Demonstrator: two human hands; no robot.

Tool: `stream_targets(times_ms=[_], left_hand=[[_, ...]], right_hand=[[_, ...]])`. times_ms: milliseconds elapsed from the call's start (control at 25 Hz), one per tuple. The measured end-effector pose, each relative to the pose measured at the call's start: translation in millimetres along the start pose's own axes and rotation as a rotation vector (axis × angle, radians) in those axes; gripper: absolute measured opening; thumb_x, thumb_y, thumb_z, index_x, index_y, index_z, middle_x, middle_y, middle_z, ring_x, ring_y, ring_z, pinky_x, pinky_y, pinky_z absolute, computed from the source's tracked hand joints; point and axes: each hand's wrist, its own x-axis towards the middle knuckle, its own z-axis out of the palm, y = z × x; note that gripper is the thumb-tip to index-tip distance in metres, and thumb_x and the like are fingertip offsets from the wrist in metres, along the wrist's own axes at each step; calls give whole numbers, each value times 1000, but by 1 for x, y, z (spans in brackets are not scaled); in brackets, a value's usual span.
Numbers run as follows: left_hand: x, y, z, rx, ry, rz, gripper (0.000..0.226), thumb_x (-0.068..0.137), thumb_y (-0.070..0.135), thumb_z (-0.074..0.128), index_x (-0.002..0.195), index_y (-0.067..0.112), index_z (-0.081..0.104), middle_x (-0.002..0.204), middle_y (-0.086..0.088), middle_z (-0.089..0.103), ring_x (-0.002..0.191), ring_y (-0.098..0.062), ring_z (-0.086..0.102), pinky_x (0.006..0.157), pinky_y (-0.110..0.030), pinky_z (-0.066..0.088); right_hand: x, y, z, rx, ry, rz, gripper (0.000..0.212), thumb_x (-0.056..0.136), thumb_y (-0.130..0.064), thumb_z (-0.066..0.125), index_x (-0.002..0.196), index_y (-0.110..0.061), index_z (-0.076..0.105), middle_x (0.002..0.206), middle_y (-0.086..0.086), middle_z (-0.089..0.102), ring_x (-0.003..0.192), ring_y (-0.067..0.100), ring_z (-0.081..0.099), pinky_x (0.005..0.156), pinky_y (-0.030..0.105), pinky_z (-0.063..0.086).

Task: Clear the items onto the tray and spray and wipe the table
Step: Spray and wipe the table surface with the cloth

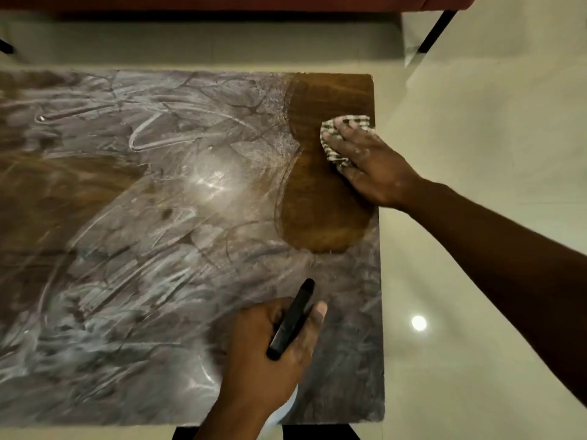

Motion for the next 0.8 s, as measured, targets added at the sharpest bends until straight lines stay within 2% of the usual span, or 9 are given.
stream_targets(times_ms=[80,160,240,360,440,520,600,680,800], left_hand=[[-21,-13,5,-105,-37,-43,58,81,63,81,52,24,49,54,-14,39,55,-44,47,82,-55,63],[-38,-26,6,-54,-77,19,48,82,67,77,70,23,64,60,-9,53,57,-30,58,70,-42,60],[-48,-34,9,-48,-91,-14,53,78,76,73,81,24,69,63,-6,58,56,-19,61,63,-46,51],[-55,-45,17,51,-104,-15,62,81,79,68,67,20,54,57,-6,45,52,-22,53,61,-50,45],[-60,-49,21,125,-114,56,63,87,75,67,60,23,44,53,0,39,48,-13,45,55,-39,38],[-65,-54,23,82,-121,51,64,85,76,69,62,20,48,53,3,40,49,-11,45,56,-41,41],[-68,-58,24,0,-144,-22,64,80,79,72,71,17,59,56,2,49,53,-16,53,59,-48,49],[-72,-63,25,19,-129,-27,66,80,83,69,74,18,60,57,-1,50,53,-21,53,55,-45,46],[-78,-69,21,104,-74,41,64,84,84,63,64,24,49,52,4,45,47,-13,45,51,-33,38]], right_hand=[[-7,-8,7,20,-33,-5,64,111,-19,51,168,-26,24,179,3,7,166,25,2,135,40,2],[-24,-12,10,12,-64,-75,64,111,-18,51,168,-24,24,179,5,7,166,26,1,134,45,6],[-46,-16,16,-5,-109,-181,64,111,-17,52,168,-22,25,178,7,9,166,28,3,134,50,11],[-87,-16,30,-81,-241,-388,66,108,-15,52,168,-22,25,178,6,11,166,27,7,133,52,16],[-105,-2,25,-146,-264,-470,67,107,-13,55,168,-23,27,178,5,15,166,24,10,132,52,20],[-108,10,20,-147,-194,-397,66,106,-10,57,166,-20,31,177,6,18,165,25,14,131,52,23],[-97,9,22,-37,-71,-170,61,109,-13,53,166,-19,32,177,8,17,165,27,14,132,51,20],[-84,-11,32,81,5,22,60,110,-16,53,166,-21,31,177,8,15,166,29,10,133,50,14],[-116,-43,61,55,-45,-93,65,105,-10,59,165,-19,34,176,10,18,165,33,14,133,55,17]])
